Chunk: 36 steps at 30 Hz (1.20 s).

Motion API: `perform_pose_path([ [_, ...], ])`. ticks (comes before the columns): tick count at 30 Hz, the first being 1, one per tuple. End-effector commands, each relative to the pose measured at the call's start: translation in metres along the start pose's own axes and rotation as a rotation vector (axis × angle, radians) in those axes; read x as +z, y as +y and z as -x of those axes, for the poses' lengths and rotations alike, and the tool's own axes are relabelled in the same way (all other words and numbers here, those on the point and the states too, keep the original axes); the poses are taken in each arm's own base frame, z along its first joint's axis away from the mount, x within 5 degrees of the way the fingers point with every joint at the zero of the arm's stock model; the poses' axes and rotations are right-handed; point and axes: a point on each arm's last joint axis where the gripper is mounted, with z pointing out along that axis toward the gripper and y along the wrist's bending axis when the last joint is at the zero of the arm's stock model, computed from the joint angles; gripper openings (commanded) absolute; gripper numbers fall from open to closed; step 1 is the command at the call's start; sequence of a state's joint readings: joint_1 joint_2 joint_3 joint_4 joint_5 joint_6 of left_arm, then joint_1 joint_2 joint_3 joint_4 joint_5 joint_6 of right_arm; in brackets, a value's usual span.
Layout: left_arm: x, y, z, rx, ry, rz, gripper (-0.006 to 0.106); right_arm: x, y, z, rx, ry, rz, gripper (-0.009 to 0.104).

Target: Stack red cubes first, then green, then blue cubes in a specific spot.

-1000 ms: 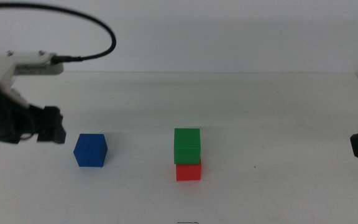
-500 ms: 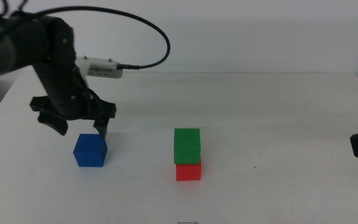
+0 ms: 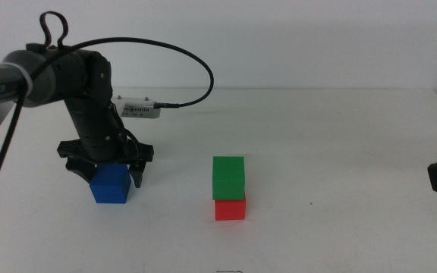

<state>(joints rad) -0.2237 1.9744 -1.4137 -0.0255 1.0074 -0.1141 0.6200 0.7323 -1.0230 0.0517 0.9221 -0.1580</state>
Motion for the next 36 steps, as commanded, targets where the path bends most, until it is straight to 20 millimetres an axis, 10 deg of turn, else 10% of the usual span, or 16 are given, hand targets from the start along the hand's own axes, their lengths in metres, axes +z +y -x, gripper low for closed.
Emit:
perform_pose_path([
  [1,-0.024,-0.002,0.005,-0.012,-0.087,-0.024,0.089,-0.005,-0.003,0.012,-0.013,-0.09,-0.027,0.085],
  [9,-0.026,0.004,0.003,-0.023,-0.057,-0.028,0.041,-0.004,-0.003,0.011,-0.013,-0.089,-0.027,0.085],
  [17,-0.102,-0.002,-0.024,-0.09,-0.13,-0.074,0.003,-0.004,-0.003,0.011,-0.015,-0.089,-0.029,0.085],
  [24,-0.163,-0.068,-0.051,-0.096,-0.293,-0.024,-0.001,-0.004,-0.003,0.011,-0.015,-0.089,-0.029,0.085],
  [36,-0.178,-0.179,-0.06,-0.059,-0.379,-0.004,-0.001,-0.004,-0.003,0.011,-0.015,-0.089,-0.029,0.085],
])
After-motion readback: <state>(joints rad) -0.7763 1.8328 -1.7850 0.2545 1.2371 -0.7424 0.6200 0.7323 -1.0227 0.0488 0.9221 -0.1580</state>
